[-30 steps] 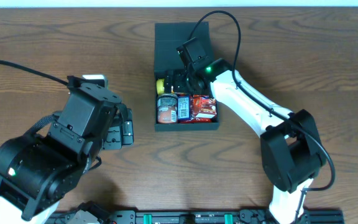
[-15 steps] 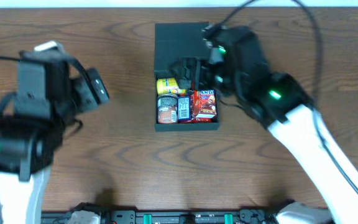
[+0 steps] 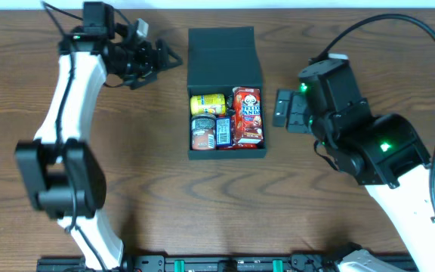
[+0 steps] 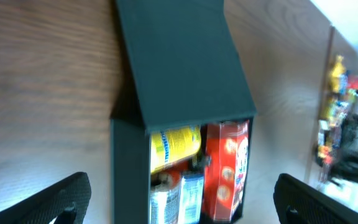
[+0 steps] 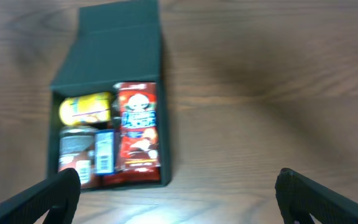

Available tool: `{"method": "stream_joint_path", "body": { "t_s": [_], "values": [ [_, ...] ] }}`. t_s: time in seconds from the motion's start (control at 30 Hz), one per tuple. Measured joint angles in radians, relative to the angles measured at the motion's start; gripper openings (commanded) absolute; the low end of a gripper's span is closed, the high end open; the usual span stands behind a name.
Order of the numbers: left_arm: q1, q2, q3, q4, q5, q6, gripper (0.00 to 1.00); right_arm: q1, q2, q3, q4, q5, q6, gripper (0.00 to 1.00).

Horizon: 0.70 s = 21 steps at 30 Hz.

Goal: Pack container
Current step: 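Swing the box lid closed with the left gripper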

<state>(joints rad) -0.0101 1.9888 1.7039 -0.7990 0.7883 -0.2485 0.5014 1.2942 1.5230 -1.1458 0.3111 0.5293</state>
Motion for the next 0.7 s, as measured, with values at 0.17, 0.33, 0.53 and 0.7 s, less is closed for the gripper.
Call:
{"method": "stream_joint_path", "body": {
  "t_s": [0.17,0.33,0.53,0.7],
  "values": [
    [0.000,0.143,0.000,0.110,0.078,-0.035,0.95,-0.048,0.000,0.000,-0.038,0.021,0.000,0.99],
    [0.000,0.204,0.000,0.192,0.108,-0.070,0.95,-0.087,0.001,0.000,-0.066,0.027,0.001,0.99],
    [-0.007,0.278,0.000,0.308,0.157,-0.137,0.95,-0.090,0.001,0.000,-0.074,0.030,0.015,0.99],
    [-0.029,0.332,0.000,0.410,0.206,-0.181,0.95,-0.090,0.001,0.000,-0.087,0.030,0.016,0.99]
  ]
}}
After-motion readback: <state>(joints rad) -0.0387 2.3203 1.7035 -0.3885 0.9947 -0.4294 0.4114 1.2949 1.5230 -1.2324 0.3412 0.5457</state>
